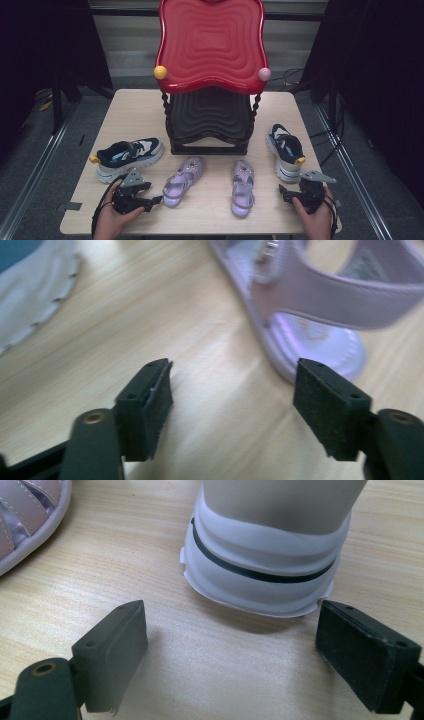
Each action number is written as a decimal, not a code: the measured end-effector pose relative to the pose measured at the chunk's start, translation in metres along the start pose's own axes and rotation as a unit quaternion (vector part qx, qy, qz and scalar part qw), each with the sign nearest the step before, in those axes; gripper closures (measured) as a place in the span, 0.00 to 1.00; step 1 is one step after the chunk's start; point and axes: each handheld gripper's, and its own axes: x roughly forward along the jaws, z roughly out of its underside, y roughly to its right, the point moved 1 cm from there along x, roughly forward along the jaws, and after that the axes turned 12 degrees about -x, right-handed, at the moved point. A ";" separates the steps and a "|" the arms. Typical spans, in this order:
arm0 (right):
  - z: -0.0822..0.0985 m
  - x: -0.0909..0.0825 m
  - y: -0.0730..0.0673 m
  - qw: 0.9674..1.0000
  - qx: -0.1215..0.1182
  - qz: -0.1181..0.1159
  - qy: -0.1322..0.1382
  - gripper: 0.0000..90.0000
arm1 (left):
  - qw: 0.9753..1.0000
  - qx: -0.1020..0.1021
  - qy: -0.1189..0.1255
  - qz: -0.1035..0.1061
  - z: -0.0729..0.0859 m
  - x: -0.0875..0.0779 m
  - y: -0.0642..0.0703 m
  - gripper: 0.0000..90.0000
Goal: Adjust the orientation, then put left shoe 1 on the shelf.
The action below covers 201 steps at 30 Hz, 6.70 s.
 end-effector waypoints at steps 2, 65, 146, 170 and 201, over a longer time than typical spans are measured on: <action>0.000 0.000 0.000 1.000 0.000 0.000 0.000 0.14 | 1.000 0.014 -0.001 0.002 0.000 0.001 0.002 0.31; -0.002 0.002 0.000 1.000 -0.003 -0.004 0.000 0.13 | 0.999 0.026 0.011 -0.029 -0.005 0.016 0.002 0.13; -0.002 0.002 0.000 1.000 -0.002 -0.004 0.000 0.13 | 0.997 0.009 0.069 -0.042 -0.064 0.013 0.051 0.42; -0.002 0.002 0.000 1.000 -0.003 -0.004 -0.001 0.13 | 0.990 -0.024 0.119 -0.066 -0.106 0.000 0.062 0.42; -0.002 0.002 0.000 1.000 -0.003 -0.004 -0.001 0.13 | 0.965 -0.072 0.216 -0.129 -0.150 0.017 0.069 0.42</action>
